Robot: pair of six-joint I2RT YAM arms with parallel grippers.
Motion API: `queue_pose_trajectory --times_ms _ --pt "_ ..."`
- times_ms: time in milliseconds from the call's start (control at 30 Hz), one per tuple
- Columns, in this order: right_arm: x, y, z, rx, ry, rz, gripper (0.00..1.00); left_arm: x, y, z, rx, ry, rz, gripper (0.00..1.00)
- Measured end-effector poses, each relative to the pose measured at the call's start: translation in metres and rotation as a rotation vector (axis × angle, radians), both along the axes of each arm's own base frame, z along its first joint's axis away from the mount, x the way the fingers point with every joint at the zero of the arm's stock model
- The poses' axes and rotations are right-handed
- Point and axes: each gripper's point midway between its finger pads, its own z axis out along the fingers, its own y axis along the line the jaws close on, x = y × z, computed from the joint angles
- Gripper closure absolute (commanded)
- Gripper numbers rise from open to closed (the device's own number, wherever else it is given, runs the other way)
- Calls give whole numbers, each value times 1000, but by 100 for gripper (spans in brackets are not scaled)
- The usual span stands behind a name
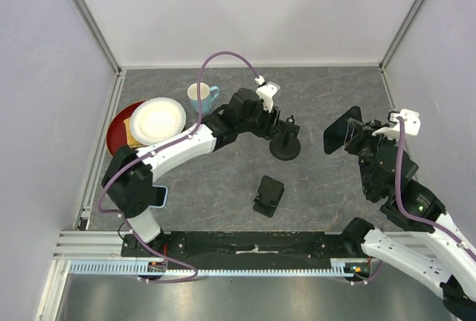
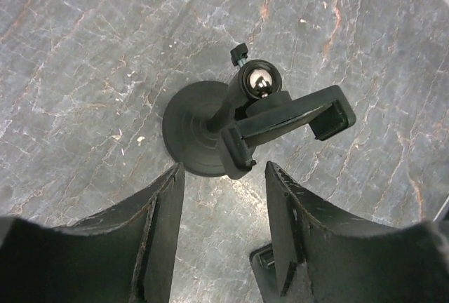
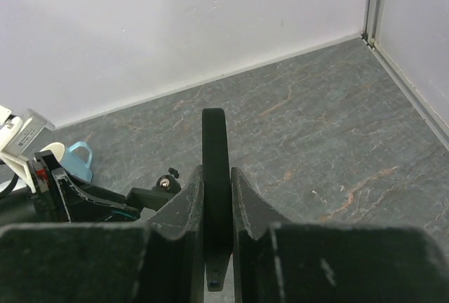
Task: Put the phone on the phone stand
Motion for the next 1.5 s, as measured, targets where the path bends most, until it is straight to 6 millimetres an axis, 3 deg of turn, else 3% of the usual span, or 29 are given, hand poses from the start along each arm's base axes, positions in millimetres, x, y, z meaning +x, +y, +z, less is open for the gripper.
queue_pose_trajectory --times_ms 200,367,467,567,700,767,1033,1167,1267,1367,1433,1500 --pt "6 16 -8 -57 34 67 100 -2 0 -5 16 4 -4 29" --pt "23 67 -38 -184 150 262 100 -11 11 8 29 7 1 20" --pt "28 102 -62 -244 237 406 100 -27 18 42 -19 -31 -45 11" --pt "18 128 -78 -279 288 574 100 -63 22 93 -129 -102 -200 5" --pt "-5 150 -71 -279 254 773 100 -119 23 151 -275 -199 -458 4" --pt "-17 152 -60 -273 209 837 100 -141 25 168 -323 -232 -568 4" --pt "-70 143 -1 -223 -46 1013 100 -165 25 158 -333 -214 -709 2" --pt "-84 145 22 -184 -145 1065 100 -179 19 154 -369 -168 -820 5" --pt "-86 151 33 -162 -188 1090 100 -188 12 146 -401 -97 -900 12" --pt "-85 158 36 -148 -201 1112 100 -193 7 136 -422 -19 -953 33" --pt "-82 164 36 -142 -201 1123 100 -196 4 130 -425 17 -970 40" --pt "-80 169 34 -136 -192 1133 100 -197 3 128 -425 32 -977 53"
